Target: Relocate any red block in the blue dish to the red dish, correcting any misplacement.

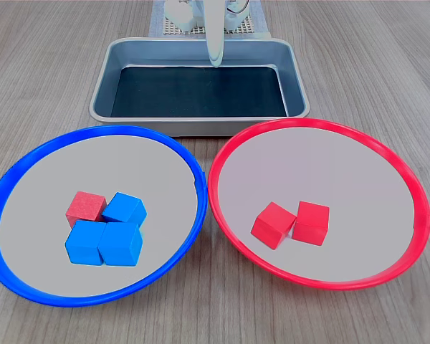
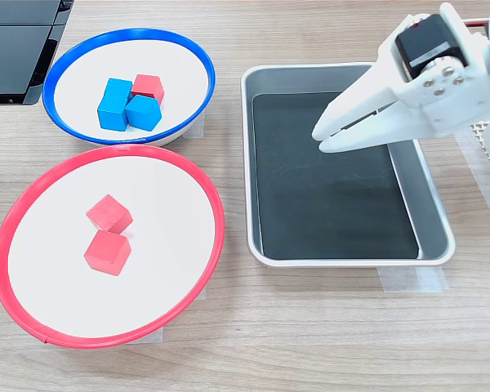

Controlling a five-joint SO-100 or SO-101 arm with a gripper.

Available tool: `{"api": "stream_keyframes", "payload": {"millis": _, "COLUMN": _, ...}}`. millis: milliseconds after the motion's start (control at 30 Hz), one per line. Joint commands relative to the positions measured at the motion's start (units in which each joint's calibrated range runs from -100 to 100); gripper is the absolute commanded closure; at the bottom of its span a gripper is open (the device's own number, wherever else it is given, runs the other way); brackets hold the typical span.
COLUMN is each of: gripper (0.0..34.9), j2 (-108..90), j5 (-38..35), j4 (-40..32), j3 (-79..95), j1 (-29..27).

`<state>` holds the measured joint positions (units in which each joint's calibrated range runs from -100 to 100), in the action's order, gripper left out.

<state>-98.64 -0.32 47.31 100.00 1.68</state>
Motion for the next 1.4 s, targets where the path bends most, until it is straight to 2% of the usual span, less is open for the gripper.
{"api": "stream_keyframes", "payload": {"millis": 0, "gripper": 34.6, "j2": -0.3, "j5": 0.1, "j4": 0.1, "j3": 0.0, "j1": -0.2}}
{"api": "stream_keyframes", "payload": {"millis": 267, "gripper": 33.8, "j2": -0.3, "j5": 0.1, "j4": 0.1, "j3": 0.0, "j1": -0.2}}
{"api": "stream_keyframes", "payload": {"millis": 867, "gripper": 34.6, "j2": 0.6, "j5": 0.0, "j4": 0.1, "j3": -0.6, "j1": -1.3}}
{"api": "stream_keyframes", "payload": {"millis": 1100, "gripper": 34.6, "j2": 13.7, "j5": -1.0, "j4": 0.2, "j3": -15.7, "j1": -3.7}}
{"api": "stream_keyframes", "payload": {"millis": 1367, "gripper": 34.6, "j2": 41.0, "j5": -2.3, "j4": 2.7, "j3": -44.2, "j1": -8.8}}
